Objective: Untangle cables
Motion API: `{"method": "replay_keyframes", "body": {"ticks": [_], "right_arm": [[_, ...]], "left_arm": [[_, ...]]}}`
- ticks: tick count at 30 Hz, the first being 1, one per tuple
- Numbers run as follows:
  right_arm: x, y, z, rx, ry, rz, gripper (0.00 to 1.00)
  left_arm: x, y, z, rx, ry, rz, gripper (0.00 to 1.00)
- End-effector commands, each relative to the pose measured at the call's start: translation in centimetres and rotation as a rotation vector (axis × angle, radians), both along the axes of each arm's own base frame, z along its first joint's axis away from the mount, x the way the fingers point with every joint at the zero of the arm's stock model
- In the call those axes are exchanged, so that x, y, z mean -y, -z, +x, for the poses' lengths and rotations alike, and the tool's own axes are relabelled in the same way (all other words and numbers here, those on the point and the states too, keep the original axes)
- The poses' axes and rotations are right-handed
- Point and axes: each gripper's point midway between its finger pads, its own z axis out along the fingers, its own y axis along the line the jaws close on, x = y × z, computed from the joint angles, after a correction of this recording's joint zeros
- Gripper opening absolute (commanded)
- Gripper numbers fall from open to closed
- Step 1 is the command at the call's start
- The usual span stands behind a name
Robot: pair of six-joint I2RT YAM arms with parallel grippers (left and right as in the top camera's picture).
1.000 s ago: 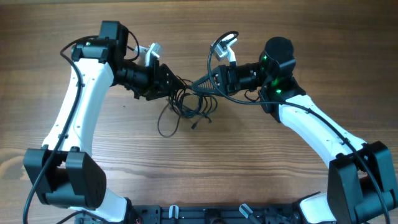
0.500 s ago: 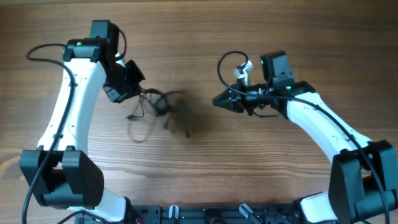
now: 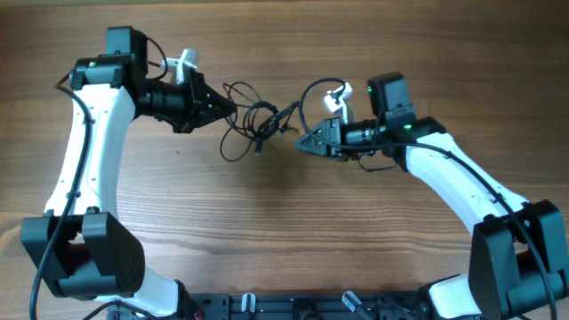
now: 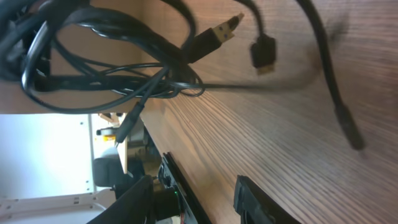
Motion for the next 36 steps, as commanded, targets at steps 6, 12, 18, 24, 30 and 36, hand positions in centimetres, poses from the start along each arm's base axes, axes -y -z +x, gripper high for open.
{"method": "replay_keyframes", "body": {"ticks": [6, 12, 18, 24, 30, 36], "right_arm": [[-4.8, -3.5, -0.3, -0.009, -0.021, 0.128, 0.54], [-4.2, -2.2, 1.8, -0.047, 0.134, 0.046, 0.45], [-3.3, -1.1, 3.4, -0.043, 0.246, -0.018, 0.30], [-3.2, -2.4, 2.6, -0.048, 0.180, 0.041, 0.04], [0.8, -9.5, 3.0, 0.096, 0.162, 0.194, 0.05], [7.5, -14.3, 4.0, 0.213, 0.341, 0.204, 0.04]], "left_arm": [[1.6, 0.6, -0.6, 0.011, 0.046, 0.075, 0.04], [3.4, 0.5, -1.3, -0.035, 0.061, 0.062, 0.04], [4.2, 0.3, -2.0, -0.070, 0.072, 0.044, 0.04], [-2.3, 5.4, -0.6, -0.134, -0.139, 0.509, 0.04], [-10.5, 6.9, -0.3, -0.209, -0.469, 0.933, 0.04], [-10.5, 6.9, -0.2, -0.206, -0.470, 0.932, 0.04]]}}
